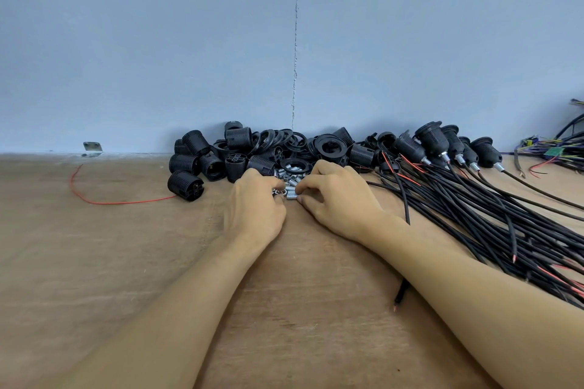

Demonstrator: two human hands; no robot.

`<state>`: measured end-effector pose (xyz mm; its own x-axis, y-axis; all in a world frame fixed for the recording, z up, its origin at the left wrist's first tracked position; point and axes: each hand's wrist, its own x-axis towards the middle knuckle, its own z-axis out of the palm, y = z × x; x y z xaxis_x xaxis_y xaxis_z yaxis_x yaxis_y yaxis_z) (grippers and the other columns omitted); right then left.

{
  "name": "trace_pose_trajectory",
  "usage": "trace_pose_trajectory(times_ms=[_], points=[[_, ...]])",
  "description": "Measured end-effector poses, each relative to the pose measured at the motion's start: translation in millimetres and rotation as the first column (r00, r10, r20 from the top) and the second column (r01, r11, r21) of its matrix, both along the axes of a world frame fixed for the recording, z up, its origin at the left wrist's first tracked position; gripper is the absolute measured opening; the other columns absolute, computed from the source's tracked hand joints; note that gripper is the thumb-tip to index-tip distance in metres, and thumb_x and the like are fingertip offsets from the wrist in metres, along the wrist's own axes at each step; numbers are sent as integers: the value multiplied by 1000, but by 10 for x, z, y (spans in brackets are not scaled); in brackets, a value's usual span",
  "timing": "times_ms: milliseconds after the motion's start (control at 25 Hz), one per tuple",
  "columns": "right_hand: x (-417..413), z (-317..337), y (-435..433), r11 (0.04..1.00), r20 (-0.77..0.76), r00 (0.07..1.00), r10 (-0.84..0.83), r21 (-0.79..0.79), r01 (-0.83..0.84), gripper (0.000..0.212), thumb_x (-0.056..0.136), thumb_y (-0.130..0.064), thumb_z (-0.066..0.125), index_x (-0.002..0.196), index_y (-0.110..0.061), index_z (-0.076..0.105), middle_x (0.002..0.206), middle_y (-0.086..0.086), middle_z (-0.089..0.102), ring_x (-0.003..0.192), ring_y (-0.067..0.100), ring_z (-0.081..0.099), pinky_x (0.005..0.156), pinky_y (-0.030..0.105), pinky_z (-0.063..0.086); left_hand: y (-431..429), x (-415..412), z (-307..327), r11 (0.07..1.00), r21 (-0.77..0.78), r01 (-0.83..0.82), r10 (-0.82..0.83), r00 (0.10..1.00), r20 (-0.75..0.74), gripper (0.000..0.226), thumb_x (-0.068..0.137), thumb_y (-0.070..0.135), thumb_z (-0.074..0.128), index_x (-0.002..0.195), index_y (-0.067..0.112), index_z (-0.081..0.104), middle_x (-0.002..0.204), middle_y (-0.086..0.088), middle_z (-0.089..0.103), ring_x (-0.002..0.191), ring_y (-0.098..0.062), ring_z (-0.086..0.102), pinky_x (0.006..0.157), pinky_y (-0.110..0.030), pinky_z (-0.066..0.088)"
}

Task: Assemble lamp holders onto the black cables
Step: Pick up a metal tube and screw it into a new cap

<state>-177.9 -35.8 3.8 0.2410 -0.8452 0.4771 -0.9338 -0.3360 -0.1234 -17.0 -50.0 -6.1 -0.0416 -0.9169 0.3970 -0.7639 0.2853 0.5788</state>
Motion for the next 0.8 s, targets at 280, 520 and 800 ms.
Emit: trace_pose_trajectory(times_ms=[280, 520, 800], points=[[-4, -10, 18, 1000, -13, 1000, -8, 5, 8, 16, 93, -33, 62, 104, -26, 71, 104, -6, 58, 103, 18, 56, 86, 33, 35, -11, -5, 11, 997, -66, 35, -34, 999, 19, 19, 91, 10, 67, 95, 23, 81, 106, -3, 64, 101, -25, 63, 86, -43, 54], [-66, 8, 103, 999, -42, 999, -32, 27, 33, 18, 95, -34, 59, 108, -26, 68, 106, -5, 58, 105, 18, 56, 87, 33, 35, 18, -18, -18, 995, -94, 42, -32, 994, 106, 16, 89, 15, 66, 93, 22, 80, 102, 1, 59, 101, -21, 53, 78, -39, 49], [-241, 44, 247, 996, -88, 994, -68, 60, 73, 17, 99, -33, 53, 111, -26, 62, 112, -4, 53, 112, 20, 49, 93, 36, 36, 156, -104, -27, 974, -130, 185, -163, 973, 165, 14, 80, 18, 68, 77, 28, 76, 93, 12, 55, 94, -11, 42, 68, -27, 35]])
